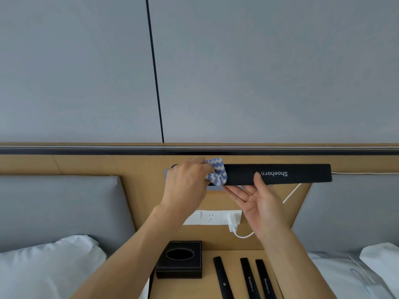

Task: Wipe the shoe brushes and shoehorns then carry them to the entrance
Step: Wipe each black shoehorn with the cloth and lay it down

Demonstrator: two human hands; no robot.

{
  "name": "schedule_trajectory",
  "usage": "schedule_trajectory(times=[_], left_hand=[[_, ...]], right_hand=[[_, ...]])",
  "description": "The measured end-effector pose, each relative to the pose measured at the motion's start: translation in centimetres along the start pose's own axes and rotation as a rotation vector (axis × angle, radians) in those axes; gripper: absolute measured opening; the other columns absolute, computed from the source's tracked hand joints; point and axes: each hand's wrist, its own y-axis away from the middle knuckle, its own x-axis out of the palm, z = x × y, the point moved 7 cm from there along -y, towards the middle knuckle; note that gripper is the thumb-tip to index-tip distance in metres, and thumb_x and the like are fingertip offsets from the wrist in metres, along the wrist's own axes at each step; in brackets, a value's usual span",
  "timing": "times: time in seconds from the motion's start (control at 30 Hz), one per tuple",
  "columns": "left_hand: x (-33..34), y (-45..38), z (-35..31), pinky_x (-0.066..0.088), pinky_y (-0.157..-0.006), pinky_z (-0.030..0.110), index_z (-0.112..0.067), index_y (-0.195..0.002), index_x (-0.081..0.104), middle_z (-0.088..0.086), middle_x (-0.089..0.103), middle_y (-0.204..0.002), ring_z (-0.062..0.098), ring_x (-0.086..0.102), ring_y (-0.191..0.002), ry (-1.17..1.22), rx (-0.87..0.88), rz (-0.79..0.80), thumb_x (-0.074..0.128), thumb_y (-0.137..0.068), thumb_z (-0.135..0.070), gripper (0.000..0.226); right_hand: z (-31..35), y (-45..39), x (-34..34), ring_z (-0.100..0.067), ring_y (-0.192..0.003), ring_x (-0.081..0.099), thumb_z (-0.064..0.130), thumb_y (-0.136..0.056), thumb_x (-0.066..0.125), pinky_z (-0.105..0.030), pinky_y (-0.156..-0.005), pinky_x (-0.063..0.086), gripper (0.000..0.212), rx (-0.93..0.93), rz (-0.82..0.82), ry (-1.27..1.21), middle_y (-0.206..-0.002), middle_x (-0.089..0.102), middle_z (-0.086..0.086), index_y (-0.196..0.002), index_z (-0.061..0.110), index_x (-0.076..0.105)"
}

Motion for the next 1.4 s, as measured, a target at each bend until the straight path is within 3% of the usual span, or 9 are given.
schedule_trajectory(times=[0.37, 0.67, 0.87, 0.97, 1.03, 1.1, 1.2, 1.27, 1.4], left_hand=[[0.0, 0.7, 6.9, 0.039, -0.058, 0.028, -0.017, -0.097, 0.071, -0.004, 0.055, -0.085, 0.016, 0.053, -0.073, -0.048, -0.215, 0.019, 0.055, -0.090, -0.004, 0.021], [0.3, 0.6, 5.6, 0.031, -0.058, 0.021, -0.017, -0.096, 0.067, -0.006, 0.047, -0.083, 0.012, 0.048, -0.072, -0.039, -0.168, 0.079, 0.055, -0.091, -0.004, 0.018], [1.8, 0.9, 1.4, 0.051, -0.062, 0.031, -0.019, -0.088, 0.060, -0.002, 0.057, -0.090, 0.016, 0.058, -0.073, 0.064, -0.100, 0.167, 0.052, -0.091, -0.004, 0.017], [2.3, 0.9, -0.3, 0.054, -0.070, 0.034, -0.014, -0.091, 0.067, 0.002, 0.063, -0.091, 0.018, 0.063, -0.078, 0.145, -0.046, 0.175, 0.054, -0.092, -0.008, 0.014], [2.4, 0.9, -0.8, 0.046, -0.065, 0.024, -0.014, -0.091, 0.069, 0.002, 0.065, -0.086, 0.016, 0.059, -0.077, 0.204, -0.039, 0.169, 0.058, -0.090, -0.010, 0.012], [2.5, 1.0, -0.7, 0.036, -0.054, 0.013, -0.015, -0.081, 0.068, -0.001, 0.064, -0.075, 0.010, 0.055, -0.066, 0.301, -0.081, 0.170, 0.062, -0.086, -0.010, 0.009], [2.8, 1.3, 0.5, 0.036, -0.048, 0.013, -0.021, -0.069, 0.063, -0.010, 0.058, -0.058, 0.002, 0.050, -0.052, 0.471, -0.175, 0.195, 0.066, -0.084, -0.013, 0.017], [3.0, 1.5, 1.3, 0.035, -0.048, 0.012, -0.025, -0.067, 0.060, -0.015, 0.055, -0.051, 0.001, 0.049, -0.049, 0.551, -0.216, 0.223, 0.069, -0.084, -0.015, 0.021], [3.2, 1.7, 2.2, 0.037, -0.055, 0.023, 0.000, -0.077, 0.063, 0.003, 0.055, -0.059, 0.011, 0.048, -0.055, 0.722, -0.268, 0.262, 0.072, -0.085, -0.013, 0.018]], right_hand=[[1.0, 0.2, -0.7, -0.039, -0.110, 0.070, 0.024, -0.105, 0.044, -0.055, -0.100, 0.050, 0.036, -0.043, -0.008, 0.013, -0.124, 0.069, -0.020, -0.138, 0.009, 0.050], [0.7, 0.0, -0.1, -0.038, -0.107, 0.071, 0.024, -0.106, 0.043, -0.055, -0.098, 0.052, 0.033, -0.045, 0.016, 0.068, -0.121, 0.071, -0.020, -0.134, 0.010, 0.052], [-0.4, -0.1, 0.1, -0.036, -0.099, 0.074, 0.027, -0.105, 0.047, -0.053, -0.096, 0.053, 0.030, -0.046, -0.001, 0.219, -0.117, 0.072, -0.019, -0.131, 0.012, 0.052], [-1.2, 0.0, 0.2, -0.030, -0.092, 0.076, 0.032, -0.105, 0.047, -0.042, -0.088, 0.058, 0.027, -0.044, 0.015, 0.382, -0.105, 0.078, -0.008, -0.124, 0.015, 0.057], [-1.8, 0.1, 0.1, -0.026, -0.087, 0.077, 0.033, -0.104, 0.048, -0.027, -0.075, 0.061, 0.026, -0.052, 0.031, 0.475, -0.100, 0.079, -0.002, -0.118, 0.016, 0.063], [-2.3, 0.1, 0.1, -0.023, -0.088, 0.077, 0.031, -0.104, 0.049, -0.017, -0.072, 0.058, 0.023, -0.048, 0.081, 0.545, -0.101, 0.079, 0.000, -0.112, 0.019, 0.067], [-2.0, 0.5, 0.5, -0.024, -0.103, 0.073, 0.015, -0.100, 0.059, -0.031, -0.092, 0.057, 0.017, -0.055, 0.253, 0.665, -0.111, 0.076, -0.004, -0.114, 0.018, 0.069], [-1.4, 0.7, 0.5, -0.021, -0.108, 0.071, 0.004, -0.093, 0.065, -0.039, -0.098, 0.053, 0.027, -0.089, 0.323, 0.753, -0.111, 0.075, -0.004, -0.116, 0.019, 0.069], [-0.7, 0.7, 0.8, -0.021, -0.102, 0.072, 0.001, -0.090, 0.069, -0.047, -0.099, 0.053, 0.033, -0.161, 0.323, 0.804, -0.106, 0.075, -0.005, -0.118, 0.018, 0.066]])
